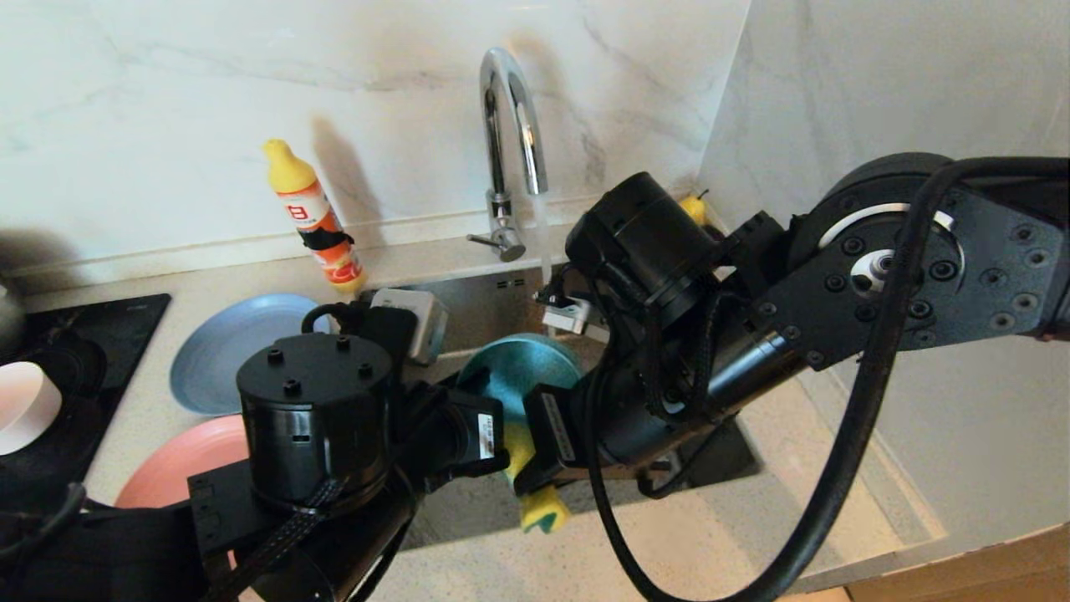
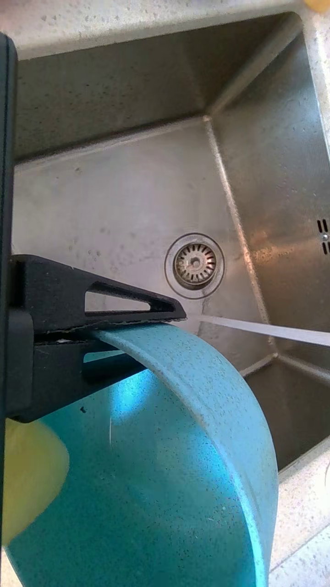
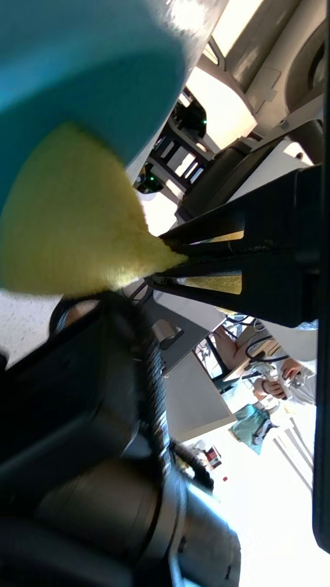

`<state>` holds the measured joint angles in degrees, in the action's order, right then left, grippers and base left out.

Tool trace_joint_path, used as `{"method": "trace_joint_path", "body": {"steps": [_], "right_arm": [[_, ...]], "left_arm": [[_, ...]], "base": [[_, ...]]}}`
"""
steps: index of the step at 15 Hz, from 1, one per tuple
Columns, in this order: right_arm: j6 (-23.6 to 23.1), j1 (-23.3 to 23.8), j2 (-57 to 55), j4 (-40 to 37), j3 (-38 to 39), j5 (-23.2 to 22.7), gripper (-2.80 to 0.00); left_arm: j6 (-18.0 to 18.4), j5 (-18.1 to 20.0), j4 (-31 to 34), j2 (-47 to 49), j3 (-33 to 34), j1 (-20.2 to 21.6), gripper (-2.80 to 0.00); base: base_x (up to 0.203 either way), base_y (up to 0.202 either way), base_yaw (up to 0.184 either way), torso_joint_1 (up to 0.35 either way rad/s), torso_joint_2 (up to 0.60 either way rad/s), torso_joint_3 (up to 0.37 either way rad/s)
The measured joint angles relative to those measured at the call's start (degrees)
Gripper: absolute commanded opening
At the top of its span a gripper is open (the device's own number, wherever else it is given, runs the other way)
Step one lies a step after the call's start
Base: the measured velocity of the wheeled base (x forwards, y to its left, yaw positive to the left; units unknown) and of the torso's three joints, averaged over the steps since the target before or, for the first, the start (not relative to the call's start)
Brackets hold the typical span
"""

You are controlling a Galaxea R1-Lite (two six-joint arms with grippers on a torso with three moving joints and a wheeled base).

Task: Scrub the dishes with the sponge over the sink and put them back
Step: Wipe the bowl

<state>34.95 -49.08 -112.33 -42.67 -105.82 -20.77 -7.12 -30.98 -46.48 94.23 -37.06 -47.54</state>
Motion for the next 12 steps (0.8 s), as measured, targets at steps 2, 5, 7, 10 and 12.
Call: {"method": "trace_joint_path", "body": {"steps": [2, 5, 7, 10, 12], "right_arm": [[0.0, -0.5, -0.8, 0.1, -0.7, 0.0, -2.8], [0.0, -0.7, -1.1, 0.0, -1.0, 0.1, -2.8], [0.3, 0.1, -0.8, 0.0, -1.0, 0.3, -2.8], [0.4, 2.5, 1.1, -0.1, -1.1, 0.3, -2.8], [0.5, 4.2, 2.4, -0.5, -1.1, 0.4, -2.8]], "left_arm": [[-0.1, 0.0, 0.0, 0.1, 0.1, 0.0, -2.8], [-0.1, 0.0, 0.0, 0.0, 0.0, 0.1, -2.8], [0.1, 0.0, 0.0, -0.1, 0.0, 0.0, -2.8], [0.2, -0.1, 0.0, -0.2, 0.0, 0.0, -2.8], [0.1, -0.1, 0.0, -0.2, -0.1, 0.1, -2.8]], "base": [[0.0, 0.0, 0.0, 0.0, 0.0, 0.0], [0.0, 0.0, 0.0, 0.0, 0.0, 0.0], [0.0, 0.0, 0.0, 0.0, 0.0, 0.0], [0.0, 0.0, 0.0, 0.0, 0.0, 0.0], [0.0, 0.0, 0.0, 0.0, 0.0, 0.0]]}}
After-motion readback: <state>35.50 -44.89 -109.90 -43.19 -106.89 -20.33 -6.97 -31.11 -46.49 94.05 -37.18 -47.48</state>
